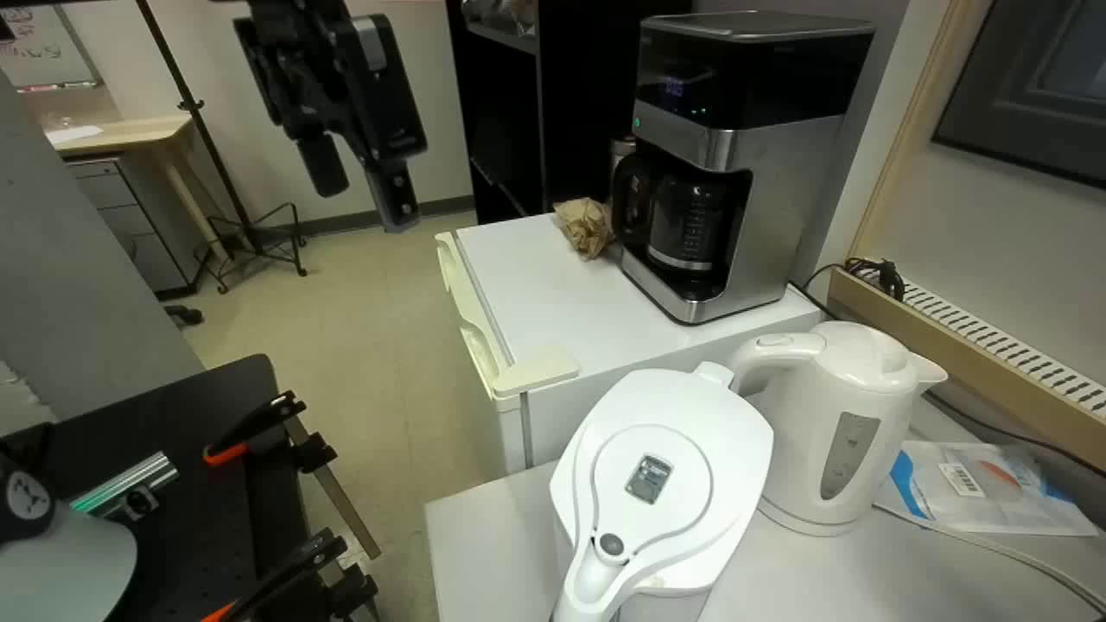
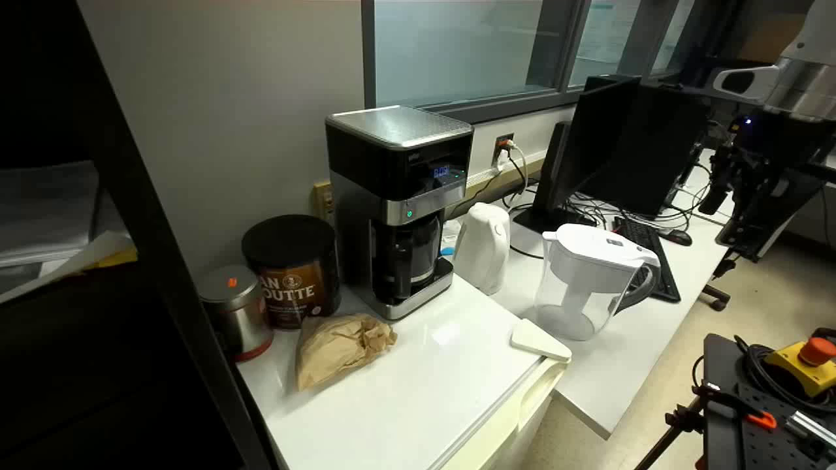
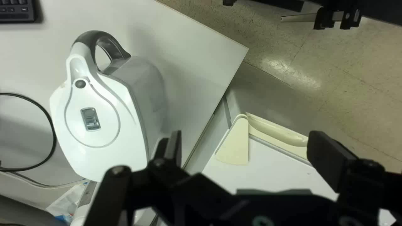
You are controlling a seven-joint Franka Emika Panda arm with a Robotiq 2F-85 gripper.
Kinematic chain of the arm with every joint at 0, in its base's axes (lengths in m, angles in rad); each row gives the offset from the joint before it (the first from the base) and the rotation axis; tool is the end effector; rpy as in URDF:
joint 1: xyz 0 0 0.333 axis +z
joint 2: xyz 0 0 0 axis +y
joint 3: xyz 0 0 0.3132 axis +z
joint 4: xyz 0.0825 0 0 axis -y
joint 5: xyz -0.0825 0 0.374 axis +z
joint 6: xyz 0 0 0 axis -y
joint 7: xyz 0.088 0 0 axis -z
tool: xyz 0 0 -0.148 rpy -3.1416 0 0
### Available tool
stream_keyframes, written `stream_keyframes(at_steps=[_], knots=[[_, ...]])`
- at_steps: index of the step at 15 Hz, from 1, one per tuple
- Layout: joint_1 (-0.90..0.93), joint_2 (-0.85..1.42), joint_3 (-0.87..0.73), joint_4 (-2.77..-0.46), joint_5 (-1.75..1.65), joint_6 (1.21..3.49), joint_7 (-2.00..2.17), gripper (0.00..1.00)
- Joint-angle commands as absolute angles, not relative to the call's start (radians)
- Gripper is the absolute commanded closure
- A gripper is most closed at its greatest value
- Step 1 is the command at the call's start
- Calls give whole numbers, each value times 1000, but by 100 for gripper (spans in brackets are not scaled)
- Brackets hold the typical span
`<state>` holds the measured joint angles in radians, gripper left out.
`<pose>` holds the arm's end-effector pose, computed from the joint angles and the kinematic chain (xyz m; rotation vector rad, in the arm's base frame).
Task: Press The button on the coffee machine
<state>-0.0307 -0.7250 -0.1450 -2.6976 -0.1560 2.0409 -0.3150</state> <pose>0.3231 -0.0672 0.4077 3.0595 0.3667 0.0833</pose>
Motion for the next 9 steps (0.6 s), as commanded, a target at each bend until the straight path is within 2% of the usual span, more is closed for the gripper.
stream_keyframes(at_steps=[1,9], knots=[[-31,-725,-144,-2696,-155,2038,-315,0],[-30,-706,-136,-2690,-168,2061,-314,0]])
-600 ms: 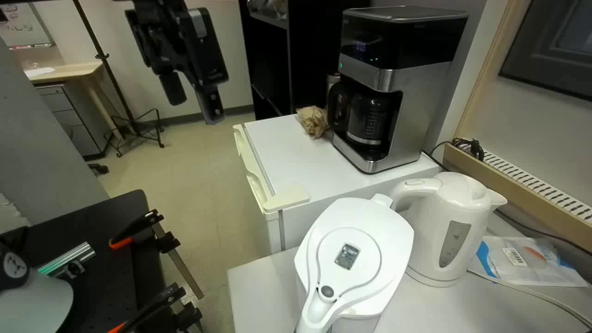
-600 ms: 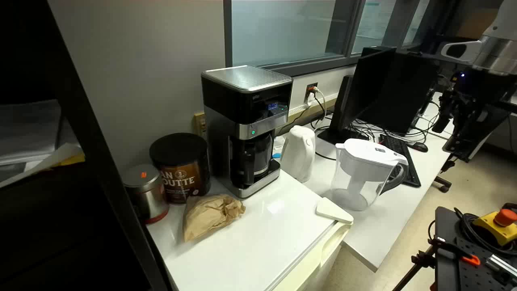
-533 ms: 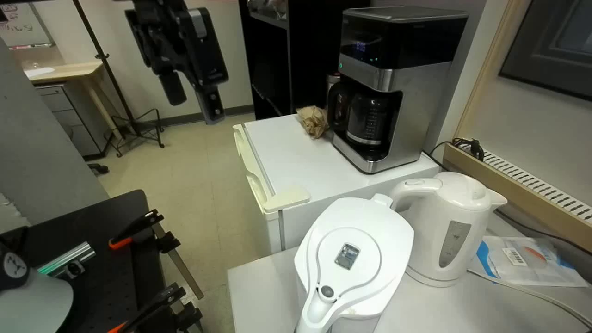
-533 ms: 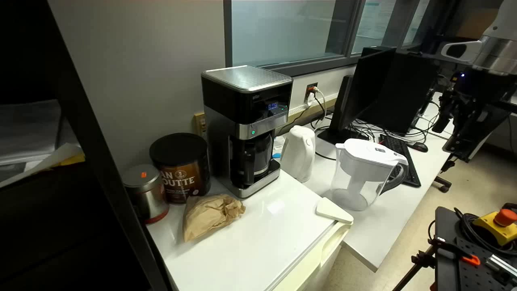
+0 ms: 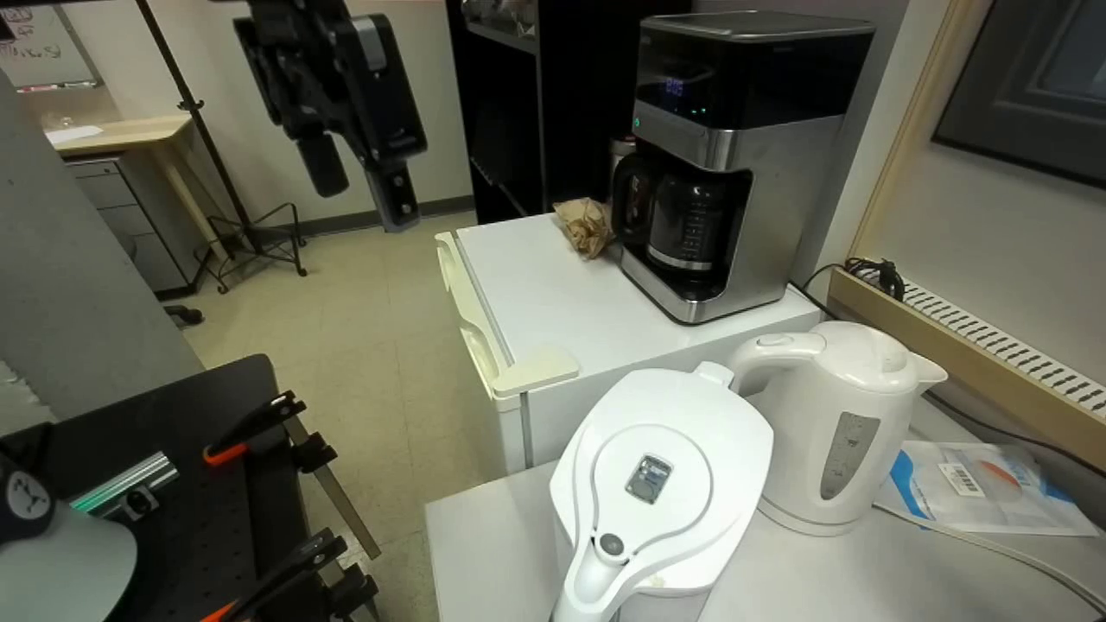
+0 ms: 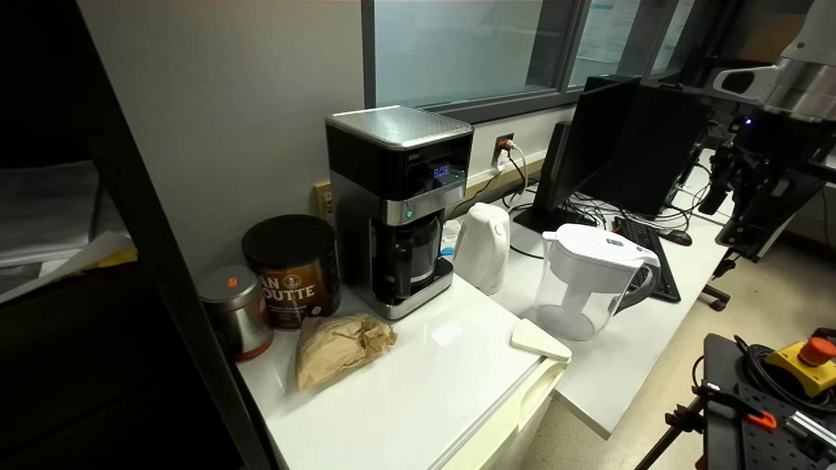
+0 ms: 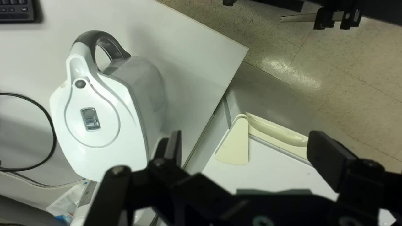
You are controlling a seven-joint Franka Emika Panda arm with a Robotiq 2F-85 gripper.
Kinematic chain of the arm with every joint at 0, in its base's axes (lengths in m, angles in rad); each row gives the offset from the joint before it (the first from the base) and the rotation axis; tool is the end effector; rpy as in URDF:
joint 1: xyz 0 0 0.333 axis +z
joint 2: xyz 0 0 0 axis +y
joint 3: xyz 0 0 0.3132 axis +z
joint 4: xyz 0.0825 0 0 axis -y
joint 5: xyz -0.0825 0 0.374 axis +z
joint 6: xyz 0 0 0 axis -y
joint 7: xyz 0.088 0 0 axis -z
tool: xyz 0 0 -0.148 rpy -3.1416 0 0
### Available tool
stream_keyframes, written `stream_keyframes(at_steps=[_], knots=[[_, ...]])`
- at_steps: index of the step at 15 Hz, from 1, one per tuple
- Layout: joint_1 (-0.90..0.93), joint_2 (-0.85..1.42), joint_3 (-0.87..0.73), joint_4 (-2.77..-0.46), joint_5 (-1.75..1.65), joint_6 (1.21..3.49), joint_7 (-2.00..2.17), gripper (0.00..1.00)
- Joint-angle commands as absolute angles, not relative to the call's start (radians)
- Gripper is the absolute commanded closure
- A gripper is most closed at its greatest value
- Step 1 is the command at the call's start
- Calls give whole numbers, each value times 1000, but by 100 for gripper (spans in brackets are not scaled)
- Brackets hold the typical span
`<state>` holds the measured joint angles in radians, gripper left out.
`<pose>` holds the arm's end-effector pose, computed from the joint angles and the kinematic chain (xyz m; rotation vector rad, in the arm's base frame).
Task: Press The button on the coffee machine
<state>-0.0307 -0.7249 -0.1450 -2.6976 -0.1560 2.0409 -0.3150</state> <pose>0.3231 -0.0672 0.4077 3.0595 0.3667 0.0832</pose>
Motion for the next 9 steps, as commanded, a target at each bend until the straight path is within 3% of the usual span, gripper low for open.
stream_keyframes(at_steps=[1,9], knots=[[-29,-700,-132,-2688,-174,2070,-313,0],[3,-585,-74,-2615,-203,2214,-308,0]])
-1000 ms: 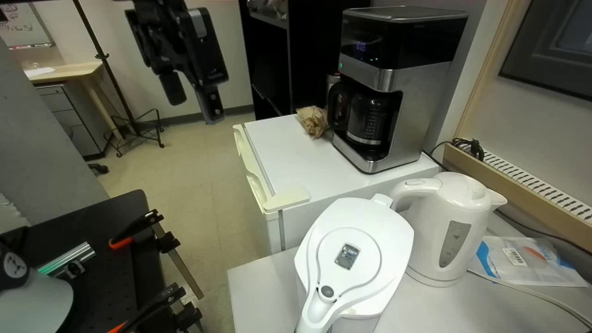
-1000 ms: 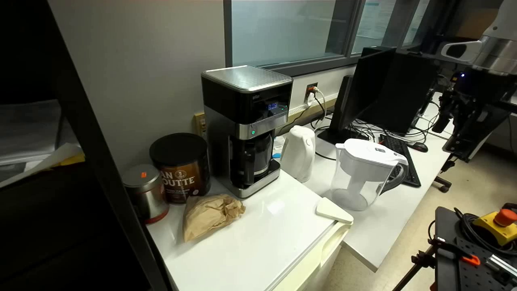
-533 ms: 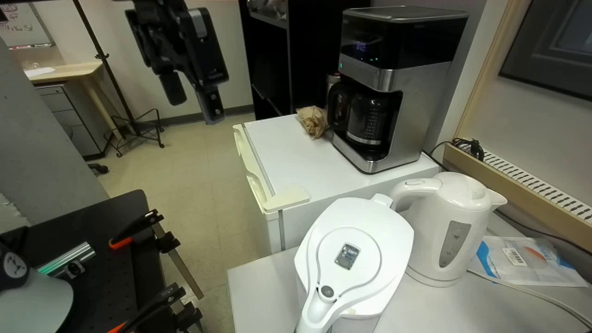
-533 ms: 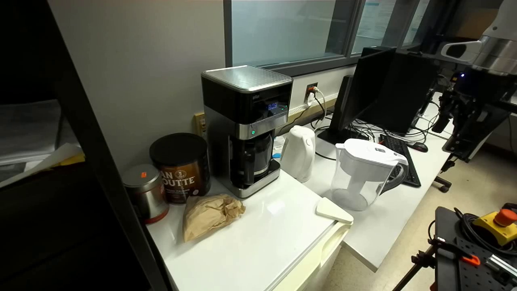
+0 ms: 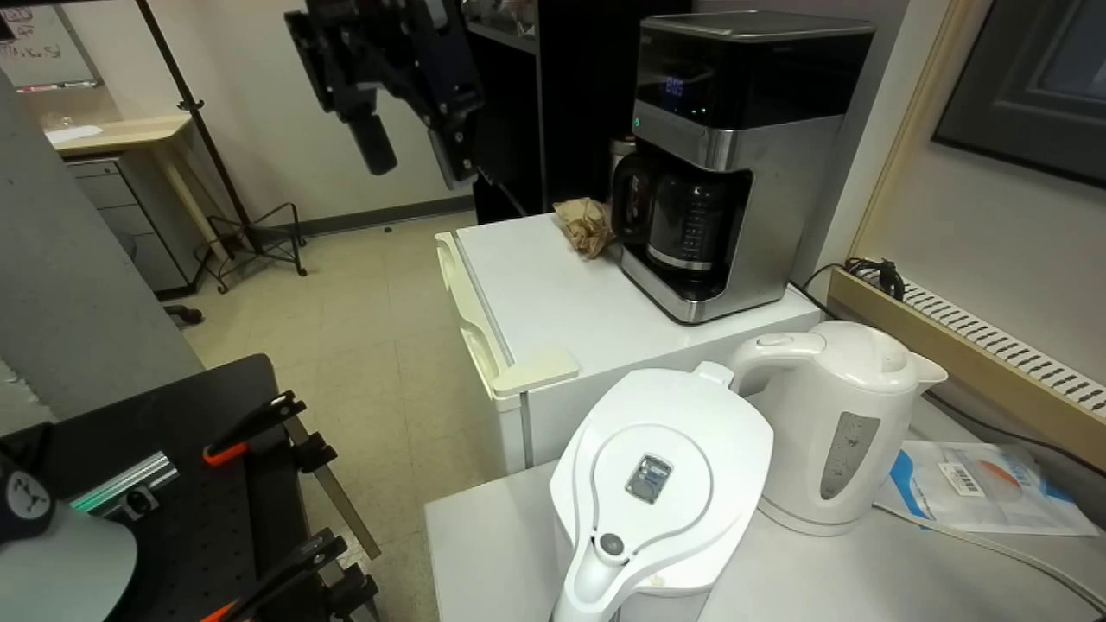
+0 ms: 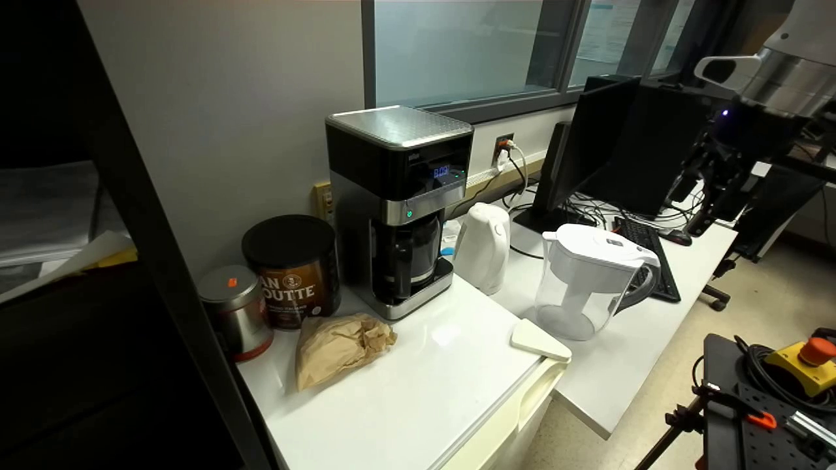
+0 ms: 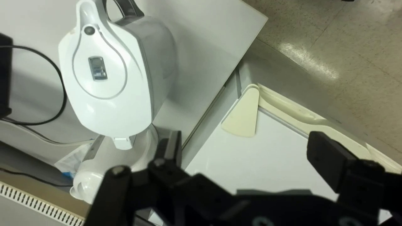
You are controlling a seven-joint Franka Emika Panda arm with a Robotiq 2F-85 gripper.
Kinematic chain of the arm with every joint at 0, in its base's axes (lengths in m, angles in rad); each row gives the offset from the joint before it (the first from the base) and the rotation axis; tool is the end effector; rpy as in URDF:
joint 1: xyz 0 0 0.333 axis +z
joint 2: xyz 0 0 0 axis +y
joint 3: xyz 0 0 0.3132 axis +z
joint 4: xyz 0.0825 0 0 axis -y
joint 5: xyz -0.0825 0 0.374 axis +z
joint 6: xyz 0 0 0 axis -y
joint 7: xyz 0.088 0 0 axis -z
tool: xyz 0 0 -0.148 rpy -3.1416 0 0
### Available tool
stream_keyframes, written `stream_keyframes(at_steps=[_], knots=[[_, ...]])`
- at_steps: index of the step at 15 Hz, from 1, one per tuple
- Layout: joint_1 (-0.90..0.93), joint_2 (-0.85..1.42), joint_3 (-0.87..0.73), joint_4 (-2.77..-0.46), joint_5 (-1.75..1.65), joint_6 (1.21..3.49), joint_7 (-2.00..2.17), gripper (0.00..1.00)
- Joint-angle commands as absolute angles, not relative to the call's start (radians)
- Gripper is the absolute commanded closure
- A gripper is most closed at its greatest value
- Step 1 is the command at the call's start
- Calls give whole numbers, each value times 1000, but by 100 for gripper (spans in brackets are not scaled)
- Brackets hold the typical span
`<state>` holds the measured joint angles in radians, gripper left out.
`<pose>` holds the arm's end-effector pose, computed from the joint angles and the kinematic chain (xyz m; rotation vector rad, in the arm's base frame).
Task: Press The button on the coffee machine
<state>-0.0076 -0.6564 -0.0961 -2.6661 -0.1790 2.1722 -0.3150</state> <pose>0.3565 -0.0477 0.4147 2.9697 0.4730 0.2109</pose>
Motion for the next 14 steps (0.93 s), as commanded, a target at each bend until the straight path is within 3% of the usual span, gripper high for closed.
stream_keyframes(at_steps=[1,2,3,4,12,14], knots=[[5,-563,-64,-2600,-210,2229,-305,0],[7,-545,-57,-2587,-214,2242,-306,0],[6,-524,-47,-2574,-224,2260,-302,25],[7,-506,-39,-2562,-234,2273,-302,26],[-15,-361,31,-2472,-356,2387,-204,87],[-21,-326,46,-2453,-397,2418,-168,98]])
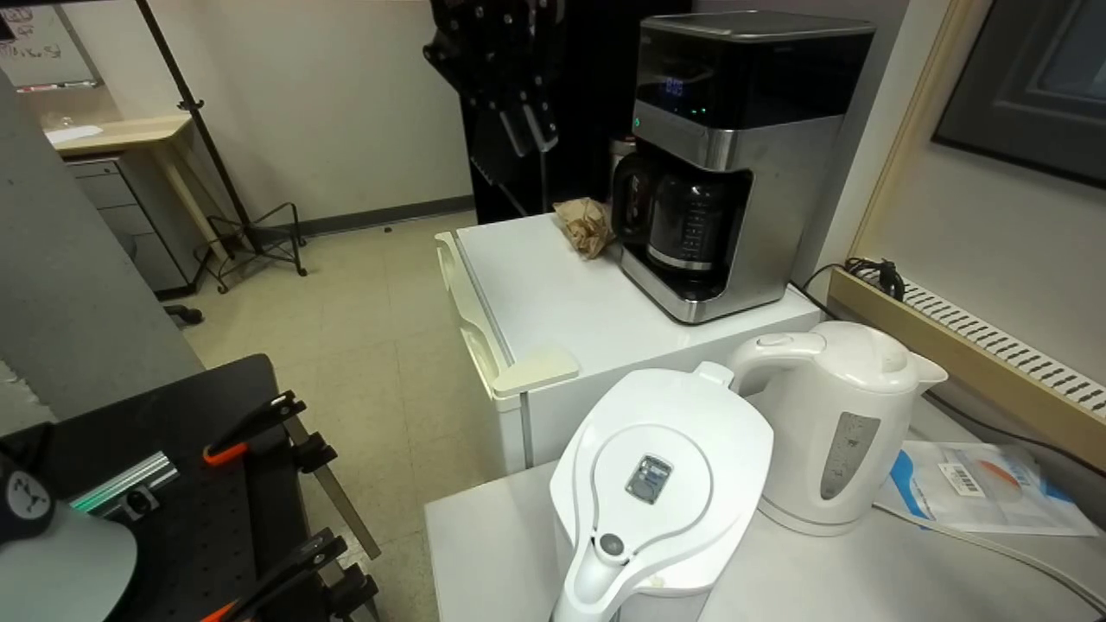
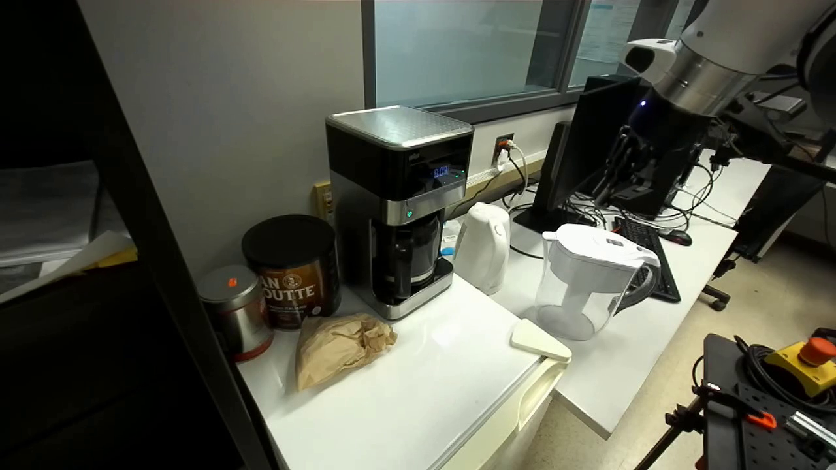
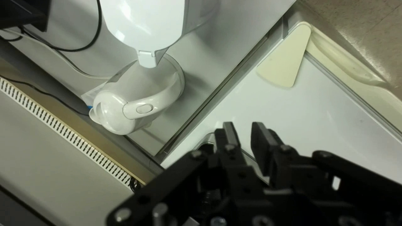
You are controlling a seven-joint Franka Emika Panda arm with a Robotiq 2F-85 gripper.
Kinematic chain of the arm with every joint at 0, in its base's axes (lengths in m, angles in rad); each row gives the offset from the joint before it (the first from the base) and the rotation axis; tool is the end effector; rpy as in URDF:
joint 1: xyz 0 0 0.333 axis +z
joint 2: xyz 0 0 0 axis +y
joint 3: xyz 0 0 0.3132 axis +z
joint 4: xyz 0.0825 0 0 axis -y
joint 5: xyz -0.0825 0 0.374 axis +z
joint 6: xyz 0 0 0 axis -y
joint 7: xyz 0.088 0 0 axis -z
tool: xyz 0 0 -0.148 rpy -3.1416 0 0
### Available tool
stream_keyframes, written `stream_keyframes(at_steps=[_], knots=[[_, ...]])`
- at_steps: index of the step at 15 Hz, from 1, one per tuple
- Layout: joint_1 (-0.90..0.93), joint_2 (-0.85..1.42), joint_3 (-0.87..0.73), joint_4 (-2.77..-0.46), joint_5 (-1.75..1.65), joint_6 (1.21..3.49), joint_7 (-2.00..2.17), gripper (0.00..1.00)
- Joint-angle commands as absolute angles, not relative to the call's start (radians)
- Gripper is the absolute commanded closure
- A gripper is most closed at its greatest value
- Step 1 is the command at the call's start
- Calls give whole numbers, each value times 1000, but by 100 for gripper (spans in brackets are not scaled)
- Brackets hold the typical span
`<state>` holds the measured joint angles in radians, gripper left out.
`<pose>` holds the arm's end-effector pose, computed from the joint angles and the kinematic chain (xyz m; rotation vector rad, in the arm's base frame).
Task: Press The button on the coffee machine
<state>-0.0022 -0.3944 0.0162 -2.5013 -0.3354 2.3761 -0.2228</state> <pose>0.4449 -0.0067 0.4164 2.7560 0.6280 0.3373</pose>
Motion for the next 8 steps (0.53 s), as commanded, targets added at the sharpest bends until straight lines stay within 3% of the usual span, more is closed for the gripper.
stream_keyframes(at_steps=[1,8], knots=[[-25,-307,53,-2443,-417,2432,-149,100],[-36,-155,80,-2346,-536,2531,-21,98]])
